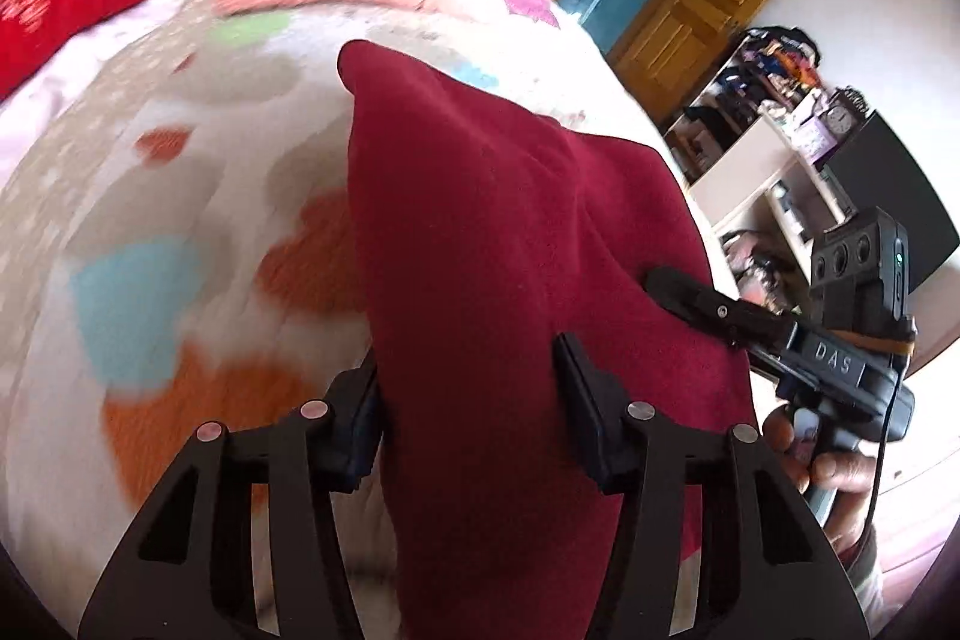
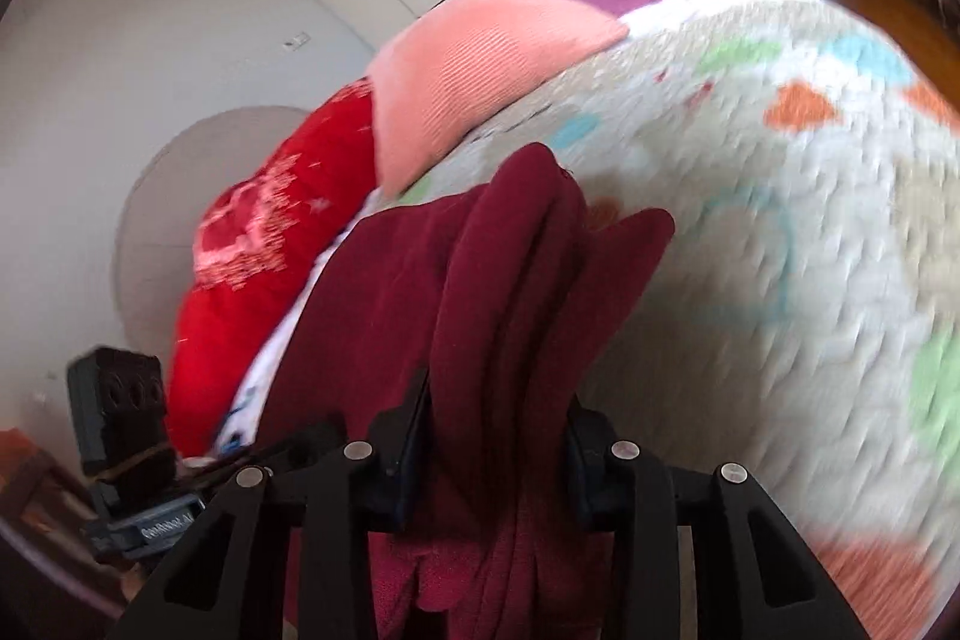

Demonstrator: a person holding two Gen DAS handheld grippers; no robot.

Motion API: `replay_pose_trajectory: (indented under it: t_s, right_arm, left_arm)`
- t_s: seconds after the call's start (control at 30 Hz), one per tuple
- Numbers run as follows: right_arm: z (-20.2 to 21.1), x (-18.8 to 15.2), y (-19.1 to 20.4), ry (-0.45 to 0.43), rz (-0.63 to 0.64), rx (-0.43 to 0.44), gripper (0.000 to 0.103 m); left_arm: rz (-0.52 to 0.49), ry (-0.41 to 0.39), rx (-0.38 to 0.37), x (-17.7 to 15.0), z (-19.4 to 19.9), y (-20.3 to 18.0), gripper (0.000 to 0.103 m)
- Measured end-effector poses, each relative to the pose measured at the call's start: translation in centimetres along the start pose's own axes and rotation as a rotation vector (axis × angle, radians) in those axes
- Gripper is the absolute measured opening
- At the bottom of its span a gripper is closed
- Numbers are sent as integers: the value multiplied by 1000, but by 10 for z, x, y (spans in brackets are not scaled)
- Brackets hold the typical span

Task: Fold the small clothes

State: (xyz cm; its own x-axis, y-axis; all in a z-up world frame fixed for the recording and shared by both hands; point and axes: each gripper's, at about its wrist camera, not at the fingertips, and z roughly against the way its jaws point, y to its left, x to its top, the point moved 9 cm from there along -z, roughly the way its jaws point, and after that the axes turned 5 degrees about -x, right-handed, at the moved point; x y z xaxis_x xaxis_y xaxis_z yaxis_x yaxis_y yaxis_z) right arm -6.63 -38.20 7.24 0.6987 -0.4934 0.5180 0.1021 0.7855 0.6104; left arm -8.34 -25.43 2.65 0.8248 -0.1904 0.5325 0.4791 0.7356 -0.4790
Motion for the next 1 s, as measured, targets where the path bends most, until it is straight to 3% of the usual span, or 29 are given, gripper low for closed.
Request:
replay_pose_trajectory:
  t_s: [0.07,0.1,0.2,0.37,0.5,0.57,0.63,0.67,0.8,1.0]
  right_arm:
    - [-3,-22,2,46,-6,-8,44]
    - [-7,-33,-2,67,28,-72,51]
    - [4,-43,-6,35,113,-213,52]
    - [52,-35,39,-90,256,-218,51]
    - [36,-56,70,-32,414,-230,39]
    - [12,-68,58,6,446,-316,38]
    - [-9,-81,34,50,440,-393,38]
    - [-11,-83,29,25,415,-388,38]
    - [12,-82,42,-13,388,-373,38]
    - [53,-85,65,-117,395,-382,49]
  left_arm:
    - [2,29,46,-24,-1,9,53]
    - [0,30,67,-32,-3,15,55]
    - [38,-17,75,-33,5,22,62]
    - [4,-45,166,-26,16,18,64]
    - [5,-65,192,-24,21,18,64]
    - [-3,-82,215,-22,25,16,64]
    - [-28,-107,243,-20,31,12,64]
    - [-51,-117,263,-19,35,10,64]
    - [-112,-151,321,-17,43,5,64]
    - [-115,-218,323,-17,60,-1,64]
